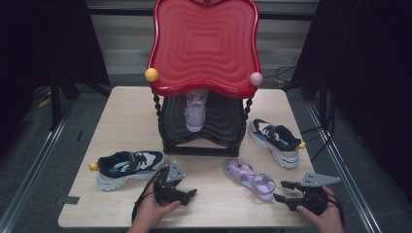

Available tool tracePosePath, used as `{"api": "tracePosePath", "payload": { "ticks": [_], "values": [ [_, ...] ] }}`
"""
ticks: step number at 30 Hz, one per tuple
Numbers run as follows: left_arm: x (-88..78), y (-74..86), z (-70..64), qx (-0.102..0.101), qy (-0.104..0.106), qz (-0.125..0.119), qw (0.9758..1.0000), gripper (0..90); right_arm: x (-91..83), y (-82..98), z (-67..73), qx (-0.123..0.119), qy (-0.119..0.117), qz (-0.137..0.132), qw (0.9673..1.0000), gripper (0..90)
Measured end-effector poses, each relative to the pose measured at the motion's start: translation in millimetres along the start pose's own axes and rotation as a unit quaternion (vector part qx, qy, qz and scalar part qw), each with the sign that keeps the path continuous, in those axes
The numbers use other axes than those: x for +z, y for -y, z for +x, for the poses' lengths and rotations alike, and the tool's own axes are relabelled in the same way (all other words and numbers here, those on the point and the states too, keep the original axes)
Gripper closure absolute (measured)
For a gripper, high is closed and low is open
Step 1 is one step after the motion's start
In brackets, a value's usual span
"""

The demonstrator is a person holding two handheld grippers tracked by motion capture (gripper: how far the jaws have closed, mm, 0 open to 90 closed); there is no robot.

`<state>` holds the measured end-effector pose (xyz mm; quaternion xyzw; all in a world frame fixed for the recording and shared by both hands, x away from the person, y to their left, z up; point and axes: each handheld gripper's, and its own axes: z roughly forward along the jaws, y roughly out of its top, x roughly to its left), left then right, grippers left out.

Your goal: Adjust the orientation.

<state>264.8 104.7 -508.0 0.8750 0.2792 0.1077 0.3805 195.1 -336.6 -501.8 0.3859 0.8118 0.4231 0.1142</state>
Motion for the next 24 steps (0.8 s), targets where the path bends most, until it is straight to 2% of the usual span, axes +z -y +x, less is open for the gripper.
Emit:
{"api": "tracePosePath", "payload": {
  "ticks": [2, 4, 9, 13, 17, 24],
  "values": [
    [-0.2, -0.1, -0.1, 0.0, -0.002, 0.001, 1.0, 15.3, 0.3, 0.3, 1.9, -0.004, -0.003, -0.003, 1.0, 35.3],
    [0.0, 0.0, 0.0, 0.0, 0.0, 0.0, 1.0, 15.3, 4.8, -1.2, 5.8, -0.012, -0.008, 0.011, 0.9998, 30.0],
    [0.2, 0.1, 0.0, -0.001, 0.001, -0.001, 1.0, 15.3, 14.3, -3.3, 8.9, -0.016, -0.011, 0.026, 0.9995, 26.3],
    [0.0, 0.0, 0.0, -0.001, 0.001, 0.0, 1.0, 15.3, 20.2, -7.1, 9.4, -0.017, -0.01, 0.029, 0.9994, 22.4],
    [0.0, 0.0, 0.1, 0.001, 0.0, 0.0, 1.0, 15.3, 22.9, -8.2, 12.2, -0.023, -0.017, 0.028, 0.9992, 21.7],
    [-0.1, -0.1, -0.2, 0.0, -0.001, 0.001, 1.0, 15.3, 23.8, -7.9, 14.3, -0.023, -0.011, 0.028, 0.9993, 20.2]
  ]
}}
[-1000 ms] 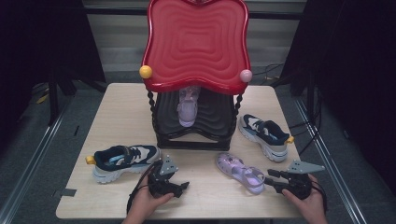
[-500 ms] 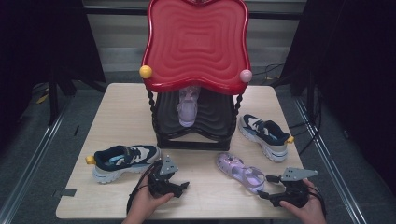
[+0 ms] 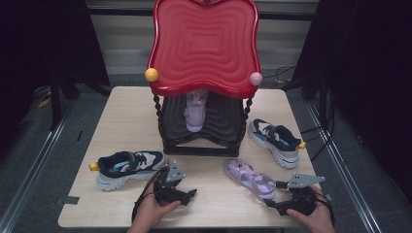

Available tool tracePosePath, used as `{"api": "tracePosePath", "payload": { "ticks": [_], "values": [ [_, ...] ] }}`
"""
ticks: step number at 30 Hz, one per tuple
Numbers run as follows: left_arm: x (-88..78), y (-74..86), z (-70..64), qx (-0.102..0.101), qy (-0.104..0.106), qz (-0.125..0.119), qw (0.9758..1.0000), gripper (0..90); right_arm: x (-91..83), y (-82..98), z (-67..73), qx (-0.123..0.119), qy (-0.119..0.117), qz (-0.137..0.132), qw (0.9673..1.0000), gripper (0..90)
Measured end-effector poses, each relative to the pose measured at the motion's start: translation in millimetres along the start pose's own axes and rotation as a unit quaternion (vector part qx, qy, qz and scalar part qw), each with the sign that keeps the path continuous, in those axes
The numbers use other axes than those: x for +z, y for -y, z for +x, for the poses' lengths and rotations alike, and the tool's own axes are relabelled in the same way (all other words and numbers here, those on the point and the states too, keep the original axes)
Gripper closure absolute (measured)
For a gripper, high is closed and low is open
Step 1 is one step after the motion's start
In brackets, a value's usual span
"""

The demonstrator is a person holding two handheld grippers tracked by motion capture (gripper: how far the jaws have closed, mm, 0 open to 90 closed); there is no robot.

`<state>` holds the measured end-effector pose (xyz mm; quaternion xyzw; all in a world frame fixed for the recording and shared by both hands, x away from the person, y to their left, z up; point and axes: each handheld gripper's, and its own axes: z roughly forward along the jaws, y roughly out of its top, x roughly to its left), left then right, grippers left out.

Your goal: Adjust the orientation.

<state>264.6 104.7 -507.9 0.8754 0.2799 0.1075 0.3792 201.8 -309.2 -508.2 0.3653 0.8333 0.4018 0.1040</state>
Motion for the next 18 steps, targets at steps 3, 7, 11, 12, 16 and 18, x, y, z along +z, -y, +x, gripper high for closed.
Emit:
{"api": "tracePosePath", "payload": {
  "ticks": [3, 7, 11, 12, 16, 18],
  "values": [
    [0.4, 0.1, 0.1, 0.0, 0.002, -0.003, 1.0, 15.3, 2.9, -2.4, 0.9, -0.003, -0.002, 0.0, 1.0, 20.1],
    [0.3, 0.1, 0.2, 0.0, 0.001, -0.002, 1.0, 15.3, 7.4, -6.0, 2.9, -0.008, 0.003, 0.003, 1.0, 20.0],
    [0.2, 0.1, 0.2, 0.0, 0.002, -0.002, 1.0, 15.3, 12.4, -9.6, 5.9, -0.003, 0.014, 0.003, 0.9999, 19.9],
    [0.3, 0.1, 0.3, 0.001, 0.0, -0.003, 1.0, 15.3, 14.2, -10.6, 7.7, -0.003, 0.023, 0.003, 0.9997, 19.7],
    [0.2, 0.0, 0.1, 0.001, 0.0, -0.001, 1.0, 15.3, 21.2, -15.2, 16.2, -0.014, 0.05, 0.013, 0.9986, 19.1],
    [-0.3, -0.2, 0.3, 0.001, 0.001, 0.002, 1.0, 15.3, 23.2, -16.7, 15.7, -0.011, 0.053, 0.012, 0.9985, 19.1]
  ]
}}
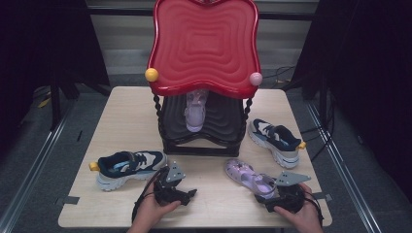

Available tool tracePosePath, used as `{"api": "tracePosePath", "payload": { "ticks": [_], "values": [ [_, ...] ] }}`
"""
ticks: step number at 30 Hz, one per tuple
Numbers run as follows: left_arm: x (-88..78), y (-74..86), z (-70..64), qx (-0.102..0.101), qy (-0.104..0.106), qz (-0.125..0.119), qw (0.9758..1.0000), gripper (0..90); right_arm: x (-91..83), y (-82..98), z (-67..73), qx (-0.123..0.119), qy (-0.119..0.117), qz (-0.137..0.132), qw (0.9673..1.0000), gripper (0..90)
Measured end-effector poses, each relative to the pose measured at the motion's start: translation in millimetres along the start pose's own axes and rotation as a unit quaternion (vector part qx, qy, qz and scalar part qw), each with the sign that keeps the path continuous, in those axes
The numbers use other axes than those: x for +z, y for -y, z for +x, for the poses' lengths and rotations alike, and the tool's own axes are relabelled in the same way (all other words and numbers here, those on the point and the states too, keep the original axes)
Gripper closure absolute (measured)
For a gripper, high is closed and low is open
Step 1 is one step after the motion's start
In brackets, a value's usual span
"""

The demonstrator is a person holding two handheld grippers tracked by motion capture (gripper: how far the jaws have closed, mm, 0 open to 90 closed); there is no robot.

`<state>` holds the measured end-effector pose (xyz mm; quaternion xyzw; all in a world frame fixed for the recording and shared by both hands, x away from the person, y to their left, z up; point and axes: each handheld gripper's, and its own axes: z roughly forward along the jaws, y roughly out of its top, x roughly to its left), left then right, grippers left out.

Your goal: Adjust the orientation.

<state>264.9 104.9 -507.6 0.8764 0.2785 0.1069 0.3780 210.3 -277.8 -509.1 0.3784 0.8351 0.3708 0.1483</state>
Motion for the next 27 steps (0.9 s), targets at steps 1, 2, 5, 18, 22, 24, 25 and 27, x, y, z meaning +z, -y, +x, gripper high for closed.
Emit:
{"api": "tracePosePath", "payload": {
  "ticks": [1, 2, 5, 18, 22, 24, 25, 27],
  "values": [
    [0.3, 0.1, -0.1, 0.0, -0.001, -0.002, 1.0, 15.3, 1.0, -1.1, 0.0, 0.002, 0.001, 0.001, 1.0, 19.1],
    [0.1, 0.1, 0.1, 0.0, 0.001, -0.001, 1.0, 15.3, 2.2, -2.1, -0.1, 0.0, 0.003, 0.001, 1.0, 19.1],
    [0.0, 0.0, 0.0, 0.0, 0.0, 0.0, 1.0, 15.3, 5.3, -4.5, 1.2, 0.003, 0.006, 0.0, 1.0, 19.4],
    [1.0, 0.2, 0.1, -0.002, -0.001, -0.005, 1.0, 15.3, 5.2, -5.1, 2.6, 0.001, 0.002, -0.01, 1.0, 34.2],
    [1.3, -0.1, 0.2, -0.003, -0.002, -0.005, 1.0, 15.3, 4.6, -4.9, 2.2, 0.002, 0.003, -0.011, 0.9999, 36.0],
    [1.3, -0.2, 0.2, -0.003, -0.003, -0.005, 1.0, 15.3, 4.6, -4.8, 2.1, 0.002, 0.004, -0.012, 0.9999, 36.3],
    [1.3, -0.2, 0.2, -0.003, -0.003, -0.005, 1.0, 15.3, 4.6, -4.8, 2.1, 0.002, 0.004, -0.012, 0.9999, 36.3],
    [1.3, -0.2, 0.2, -0.003, -0.003, -0.005, 1.0, 15.3, 4.6, -4.6, 2.6, 0.004, 0.004, -0.013, 0.9999, 36.5]
  ]
}}
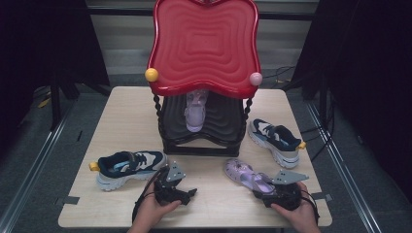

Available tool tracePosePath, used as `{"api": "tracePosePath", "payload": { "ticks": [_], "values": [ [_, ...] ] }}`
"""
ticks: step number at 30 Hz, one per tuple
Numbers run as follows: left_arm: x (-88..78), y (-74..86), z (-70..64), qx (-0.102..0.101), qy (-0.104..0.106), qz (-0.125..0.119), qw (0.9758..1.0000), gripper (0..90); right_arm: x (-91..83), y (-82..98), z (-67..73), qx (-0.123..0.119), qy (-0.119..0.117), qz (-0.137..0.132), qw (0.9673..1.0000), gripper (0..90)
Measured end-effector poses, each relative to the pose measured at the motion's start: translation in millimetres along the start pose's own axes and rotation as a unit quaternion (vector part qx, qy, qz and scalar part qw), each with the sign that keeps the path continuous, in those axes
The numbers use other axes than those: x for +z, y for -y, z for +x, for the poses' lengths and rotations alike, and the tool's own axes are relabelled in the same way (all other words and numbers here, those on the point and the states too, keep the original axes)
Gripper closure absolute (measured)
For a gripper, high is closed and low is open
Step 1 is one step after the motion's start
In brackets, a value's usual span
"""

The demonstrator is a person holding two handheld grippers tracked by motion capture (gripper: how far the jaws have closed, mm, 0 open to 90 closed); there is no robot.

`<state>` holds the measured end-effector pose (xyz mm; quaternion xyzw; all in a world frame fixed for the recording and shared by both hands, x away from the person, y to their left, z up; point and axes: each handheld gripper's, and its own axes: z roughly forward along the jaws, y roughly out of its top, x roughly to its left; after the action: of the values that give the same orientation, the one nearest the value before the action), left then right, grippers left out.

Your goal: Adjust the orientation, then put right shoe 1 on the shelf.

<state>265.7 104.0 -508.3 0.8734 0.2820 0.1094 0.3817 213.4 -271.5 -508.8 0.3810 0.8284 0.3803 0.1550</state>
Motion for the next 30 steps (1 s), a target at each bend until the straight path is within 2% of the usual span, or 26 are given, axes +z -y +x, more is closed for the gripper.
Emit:
{"api": "tracePosePath", "payload": {
  "ticks": [15, 30],
  "values": [
    [-0.6, -0.4, 0.2, 0.001, -0.001, 0.004, 1.0, 15.3, -1.3, 0.6, 0.5, 0.003, 0.002, -0.003, 1.0, 36.9],
    [-0.4, -0.3, 0.4, 0.001, 0.001, 0.003, 1.0, 15.3, -7.2, 4.9, -5.0, 0.023, -0.006, -0.007, 0.9997, 37.2]
  ]
}}
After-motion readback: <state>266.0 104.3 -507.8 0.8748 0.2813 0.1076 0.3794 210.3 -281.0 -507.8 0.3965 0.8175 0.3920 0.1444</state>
